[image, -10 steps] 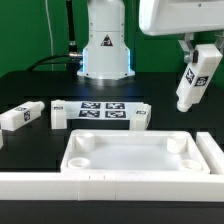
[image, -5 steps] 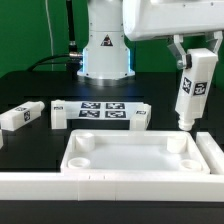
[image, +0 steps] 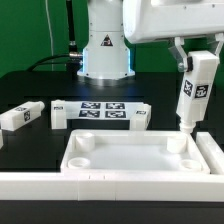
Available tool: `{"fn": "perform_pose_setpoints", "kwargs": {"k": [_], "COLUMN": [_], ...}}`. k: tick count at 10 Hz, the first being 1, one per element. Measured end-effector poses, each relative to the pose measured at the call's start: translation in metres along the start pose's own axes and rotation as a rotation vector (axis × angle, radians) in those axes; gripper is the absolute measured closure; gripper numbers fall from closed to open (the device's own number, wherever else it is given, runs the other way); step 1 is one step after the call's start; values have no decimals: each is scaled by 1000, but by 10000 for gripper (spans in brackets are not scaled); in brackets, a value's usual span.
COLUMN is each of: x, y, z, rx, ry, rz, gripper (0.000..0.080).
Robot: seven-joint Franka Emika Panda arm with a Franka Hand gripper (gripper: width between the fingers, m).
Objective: Assemble desk
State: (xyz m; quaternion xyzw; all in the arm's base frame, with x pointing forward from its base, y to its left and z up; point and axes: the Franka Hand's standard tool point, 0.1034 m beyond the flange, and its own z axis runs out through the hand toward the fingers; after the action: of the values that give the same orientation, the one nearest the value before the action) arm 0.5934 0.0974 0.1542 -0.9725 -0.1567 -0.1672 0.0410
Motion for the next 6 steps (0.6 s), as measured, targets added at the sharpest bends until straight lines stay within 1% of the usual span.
{"fn": "perform_pose_setpoints", "kwargs": {"k": [2, 3, 6], "x": [25, 33, 33], "y": [7, 11, 12], "z": [9, 15, 18], "rx": [6, 5, 7], "ry": [20, 31, 28], "rz": [7, -11, -11], "gripper": [509, 509, 509]}}
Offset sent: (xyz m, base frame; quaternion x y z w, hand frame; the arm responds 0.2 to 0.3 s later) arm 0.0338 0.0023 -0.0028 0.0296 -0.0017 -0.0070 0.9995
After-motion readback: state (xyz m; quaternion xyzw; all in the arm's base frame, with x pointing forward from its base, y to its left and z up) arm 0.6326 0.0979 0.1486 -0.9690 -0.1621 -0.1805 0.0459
